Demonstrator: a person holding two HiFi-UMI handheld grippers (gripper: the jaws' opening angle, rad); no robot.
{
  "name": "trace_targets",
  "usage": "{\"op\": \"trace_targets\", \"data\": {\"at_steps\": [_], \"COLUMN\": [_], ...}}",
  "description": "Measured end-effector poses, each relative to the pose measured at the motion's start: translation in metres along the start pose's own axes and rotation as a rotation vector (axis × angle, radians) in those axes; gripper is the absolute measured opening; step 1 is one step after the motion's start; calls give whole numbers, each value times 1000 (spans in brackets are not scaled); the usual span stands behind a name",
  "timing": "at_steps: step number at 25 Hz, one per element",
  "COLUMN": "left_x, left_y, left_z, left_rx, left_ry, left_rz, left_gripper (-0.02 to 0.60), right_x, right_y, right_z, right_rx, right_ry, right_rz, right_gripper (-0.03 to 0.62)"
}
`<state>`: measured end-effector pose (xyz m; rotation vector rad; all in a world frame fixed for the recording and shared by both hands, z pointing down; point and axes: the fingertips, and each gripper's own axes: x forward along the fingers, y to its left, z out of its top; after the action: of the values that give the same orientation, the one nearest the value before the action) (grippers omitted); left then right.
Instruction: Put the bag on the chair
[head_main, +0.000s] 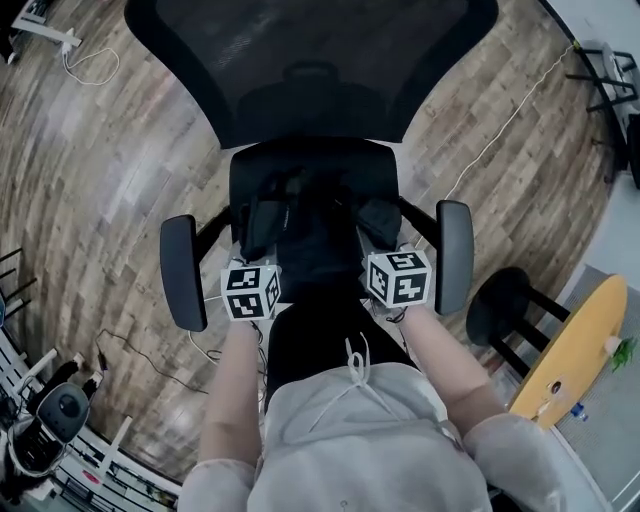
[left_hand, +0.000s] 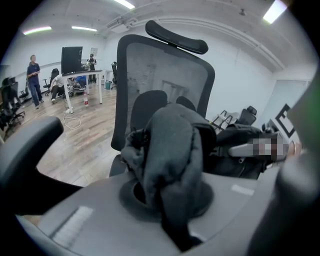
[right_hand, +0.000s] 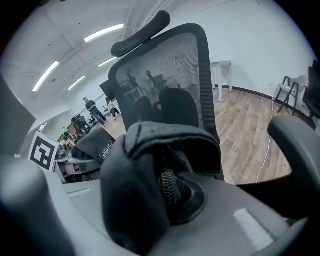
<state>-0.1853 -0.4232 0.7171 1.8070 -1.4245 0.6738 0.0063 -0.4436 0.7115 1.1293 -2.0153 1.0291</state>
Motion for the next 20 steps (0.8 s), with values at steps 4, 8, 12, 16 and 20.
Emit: {"op": "trace_targets", "data": {"at_steps": [4, 8, 12, 16, 20], "left_x": [20, 32, 39, 46, 56], "left_y": [6, 7, 9, 12, 16], "left_z": [-10, -7, -14, -24, -39], "left_rx": [10, 36, 21, 21, 55], "left_ry": [30, 22, 41, 50, 85], "left_rz": [-11, -24, -15, -13, -18], "left_gripper": [25, 25, 25, 28, 31], "right_x": [18, 29, 37, 47, 55], "right_y": [-8, -15, -19, -24, -30], "right_z": [-11, -13, -19, -27, -35], "right_rx": [3, -6, -2, 11, 14], "right_ry": [19, 17, 32, 57, 80], "right_rz": [-15, -18, -32, -53, -68], "right_gripper": [31, 32, 37, 48, 60]}}
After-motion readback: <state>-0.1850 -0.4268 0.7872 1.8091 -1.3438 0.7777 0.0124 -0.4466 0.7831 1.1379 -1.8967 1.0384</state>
